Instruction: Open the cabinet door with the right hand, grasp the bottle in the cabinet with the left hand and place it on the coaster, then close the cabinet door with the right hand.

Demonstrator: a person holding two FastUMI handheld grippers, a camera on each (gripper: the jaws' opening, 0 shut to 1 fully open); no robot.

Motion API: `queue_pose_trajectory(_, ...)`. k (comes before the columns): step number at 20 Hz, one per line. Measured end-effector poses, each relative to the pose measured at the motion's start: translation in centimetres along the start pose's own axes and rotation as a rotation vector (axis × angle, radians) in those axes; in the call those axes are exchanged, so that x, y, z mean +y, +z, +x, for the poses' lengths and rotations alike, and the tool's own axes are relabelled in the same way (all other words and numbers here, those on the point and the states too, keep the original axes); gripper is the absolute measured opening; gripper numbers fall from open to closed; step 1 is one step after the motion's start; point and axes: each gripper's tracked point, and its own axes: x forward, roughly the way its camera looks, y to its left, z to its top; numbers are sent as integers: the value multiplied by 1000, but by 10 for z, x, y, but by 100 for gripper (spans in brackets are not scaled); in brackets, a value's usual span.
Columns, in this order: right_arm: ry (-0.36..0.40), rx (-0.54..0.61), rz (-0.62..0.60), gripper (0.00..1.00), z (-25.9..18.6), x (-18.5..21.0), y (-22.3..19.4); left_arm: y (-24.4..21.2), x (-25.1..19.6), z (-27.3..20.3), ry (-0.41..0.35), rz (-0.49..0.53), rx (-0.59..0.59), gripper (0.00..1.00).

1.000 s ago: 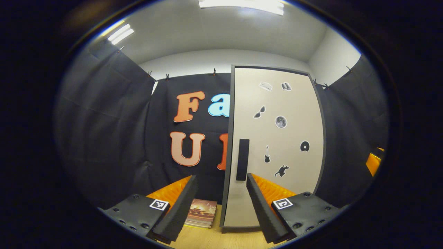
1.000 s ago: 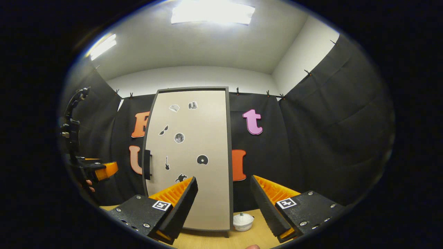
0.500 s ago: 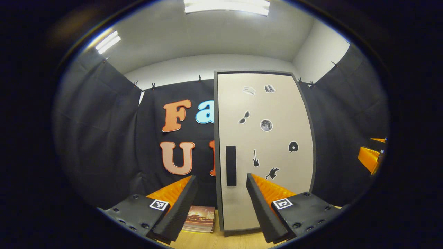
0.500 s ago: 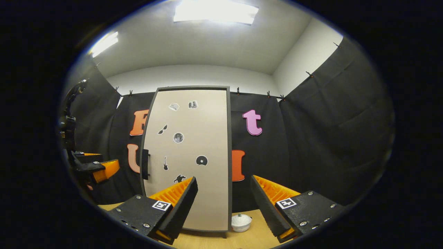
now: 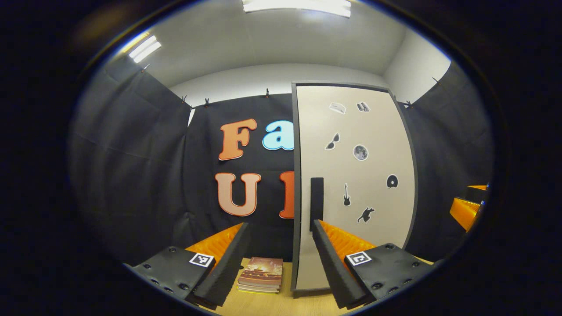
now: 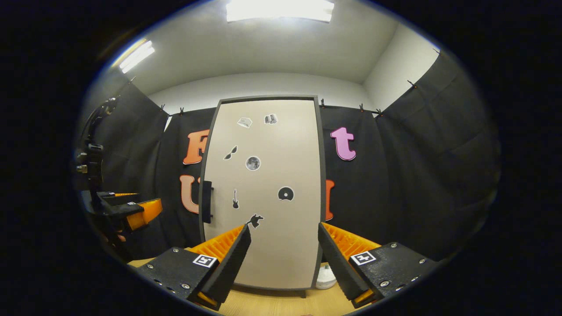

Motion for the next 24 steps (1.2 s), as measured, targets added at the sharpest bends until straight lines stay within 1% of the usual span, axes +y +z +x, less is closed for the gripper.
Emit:
queue_pose_trajectory(1, 14, 3, 0, 95, 5, 8, 0, -1, 6, 0, 6, 5, 0, 96)
queue_pose_trajectory(2, 25, 9, 1, 95, 12, 15, -1, -3, 13, 0, 13, 11, -1, 92)
queue_pose_trajectory(3, 33, 14, 4, 95, 18, 22, -2, -5, 19, 1, 22, 21, 1, 92)
queue_pose_trajectory(4, 38, 16, 9, 95, 24, 27, -2, -8, 28, 2, 37, 38, 4, 94)
queue_pose_trajectory(5, 42, 17, 15, 95, 30, 33, -2, -8, 35, 3, 45, 49, 4, 94)
queue_pose_trajectory(9, 54, 19, 8, 95, 53, 56, -8, -13, 57, 11, 60, 51, 3, 94)
queue_pose_trajectory(10, 59, 27, 5, 95, 58, 63, -13, -16, 64, 13, 64, 51, 6, 96)
queue_pose_trajectory(11, 63, 38, 9, 95, 65, 71, -18, -19, 69, 14, 67, 53, 10, 94)
queue_pose_trajectory(13, 73, 65, 26, 95, 78, 87, -27, -24, 83, 16, 81, 71, 15, 94)
queue_pose_trajectory(14, 81, 78, 32, 95, 85, 95, -32, -24, 90, 17, 85, 81, 14, 96)
queue_pose_trajectory(15, 90, 95, 35, 95, 92, 103, -36, -25, 98, 17, 92, 90, 10, 92)
queue_pose_trajectory(16, 104, 110, 39, 95, 101, 113, -39, -26, 106, 18, 100, 91, 6, 92)
queue_pose_trajectory(18, 134, 133, 52, 95, 116, 136, -44, -40, 117, 19, 99, 72, 33, 96)
queue_pose_trajectory(19, 149, 145, 59, 94, 124, 147, -45, -48, 122, 19, 101, 66, 51, 94)
queue_pose_trajectory(21, 175, 172, 79, 94, 139, 167, -47, -60, 138, 18, 114, 62, 78, 96)
queue_pose_trajectory(22, 179, 191, 95, 94, 146, 175, -49, -64, 146, 18, 122, 59, 90, 94)
queue_pose_trajectory(23, 175, 204, 100, 89, 153, 180, -54, -69, 155, 18, 132, 57, 99, 94)
queue_pose_trajectory(24, 164, 217, 94, 87, 161, 183, -58, -74, 164, 18, 144, 53, 108, 94)
